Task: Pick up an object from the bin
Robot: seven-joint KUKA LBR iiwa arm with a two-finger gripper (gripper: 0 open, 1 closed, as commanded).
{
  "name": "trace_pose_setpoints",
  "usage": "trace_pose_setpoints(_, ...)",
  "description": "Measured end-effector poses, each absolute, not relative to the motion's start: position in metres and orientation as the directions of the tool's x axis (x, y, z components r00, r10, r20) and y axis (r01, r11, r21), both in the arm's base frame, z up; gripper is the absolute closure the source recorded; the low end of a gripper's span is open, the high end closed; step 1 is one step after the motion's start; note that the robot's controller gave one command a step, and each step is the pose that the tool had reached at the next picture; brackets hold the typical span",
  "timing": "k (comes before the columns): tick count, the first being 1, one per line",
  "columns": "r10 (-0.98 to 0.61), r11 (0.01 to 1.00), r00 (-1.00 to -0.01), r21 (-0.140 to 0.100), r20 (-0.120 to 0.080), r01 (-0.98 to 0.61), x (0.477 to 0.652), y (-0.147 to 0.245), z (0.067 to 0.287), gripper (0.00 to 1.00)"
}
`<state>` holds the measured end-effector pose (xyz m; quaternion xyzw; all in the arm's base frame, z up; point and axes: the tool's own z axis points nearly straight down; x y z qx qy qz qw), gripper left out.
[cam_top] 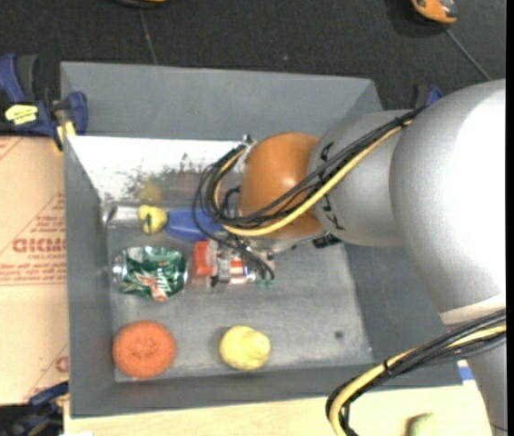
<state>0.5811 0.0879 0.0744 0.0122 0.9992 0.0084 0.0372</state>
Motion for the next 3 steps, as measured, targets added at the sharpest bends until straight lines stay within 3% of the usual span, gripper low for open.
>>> trace_pose_setpoints(1, 0.008, 1.0, -0.998, 0.015, -0.063, 0.007, 0.59, 0.078, 0.129, 1.0)
trace_pose_setpoints(2, 0.014, 1.0, -0.996, 0.019, -0.083, 0.013, 0.593, 0.088, 0.131, 1.0)
trace_pose_setpoints(3, 0.043, 0.999, -0.997, 0.019, -0.064, 0.042, 0.6, 0.081, 0.127, 1.0)
